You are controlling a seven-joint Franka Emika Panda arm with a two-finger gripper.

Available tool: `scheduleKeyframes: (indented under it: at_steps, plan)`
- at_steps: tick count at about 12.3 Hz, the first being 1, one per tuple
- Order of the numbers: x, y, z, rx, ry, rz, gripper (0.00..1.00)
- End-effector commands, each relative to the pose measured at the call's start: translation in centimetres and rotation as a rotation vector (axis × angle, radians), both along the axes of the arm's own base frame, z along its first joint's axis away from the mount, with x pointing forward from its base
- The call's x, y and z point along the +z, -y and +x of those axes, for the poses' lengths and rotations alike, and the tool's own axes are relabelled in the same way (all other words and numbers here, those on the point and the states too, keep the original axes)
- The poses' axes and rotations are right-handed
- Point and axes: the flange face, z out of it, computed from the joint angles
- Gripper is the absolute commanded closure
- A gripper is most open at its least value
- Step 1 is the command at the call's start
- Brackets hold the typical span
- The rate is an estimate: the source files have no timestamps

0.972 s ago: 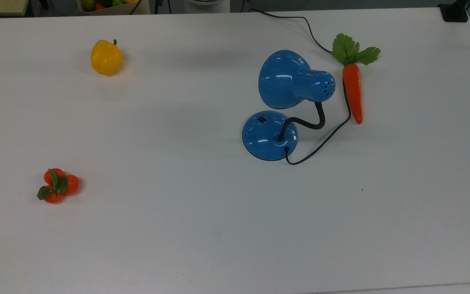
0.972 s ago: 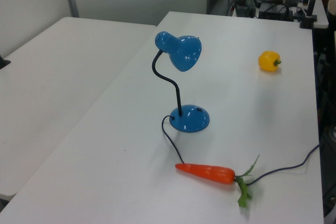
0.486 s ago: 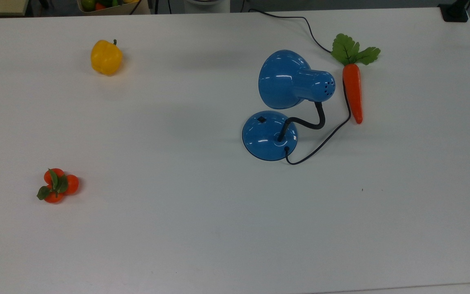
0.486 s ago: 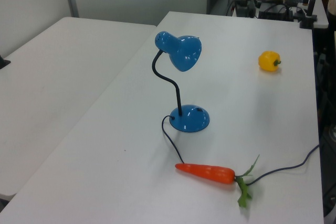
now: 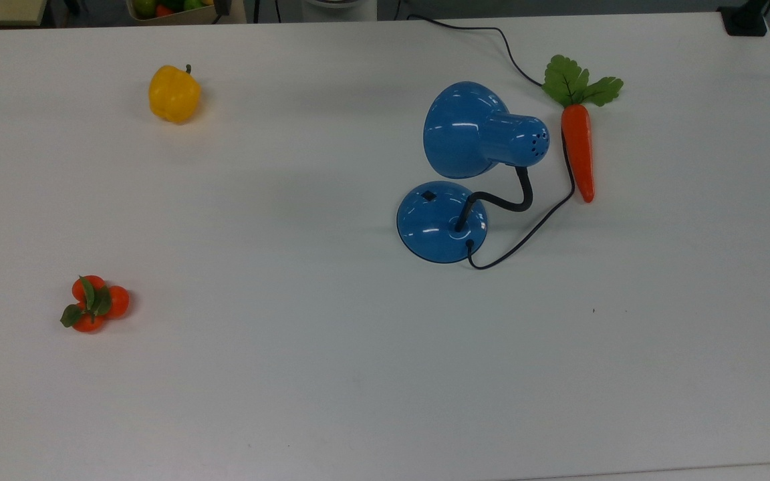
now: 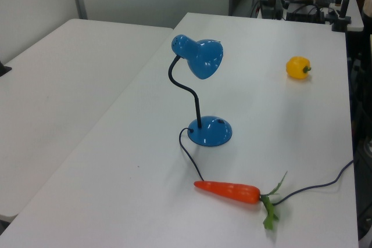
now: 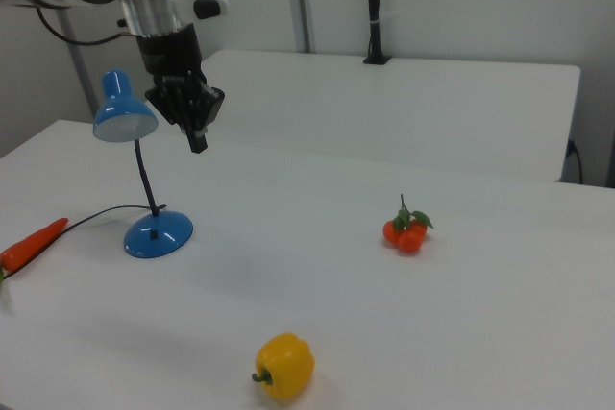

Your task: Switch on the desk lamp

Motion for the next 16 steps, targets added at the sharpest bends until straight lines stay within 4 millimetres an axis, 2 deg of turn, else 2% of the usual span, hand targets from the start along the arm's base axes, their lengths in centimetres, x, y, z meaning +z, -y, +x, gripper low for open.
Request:
scheduleKeyframes:
  at_steps: [1, 3, 6, 8, 11, 13, 16]
  plan:
    - [-0.5, -0.2, 0.8, 0.029, 0.008, 0.009, 1.00]
    - [-1.2, -0.6, 1.4, 0.039, 0.033, 0.008, 1.00]
    - [-4.2, -4.5, 2.2, 0.102, 0.050, 0.016, 1.00]
    - [-8.4, -8.6, 2.0, 0.167, 0.031, 0.025, 1.00]
    - [-13.4, -12.3, 0.7, 0.224, 0.055, 0.061, 1.00]
    - [-16.6, -14.2, 0.0, 0.276, 0.070, 0.064, 1.00]
    - [-19.9, -16.3, -0.8, 0.335, 0.124, 0.071, 1.00]
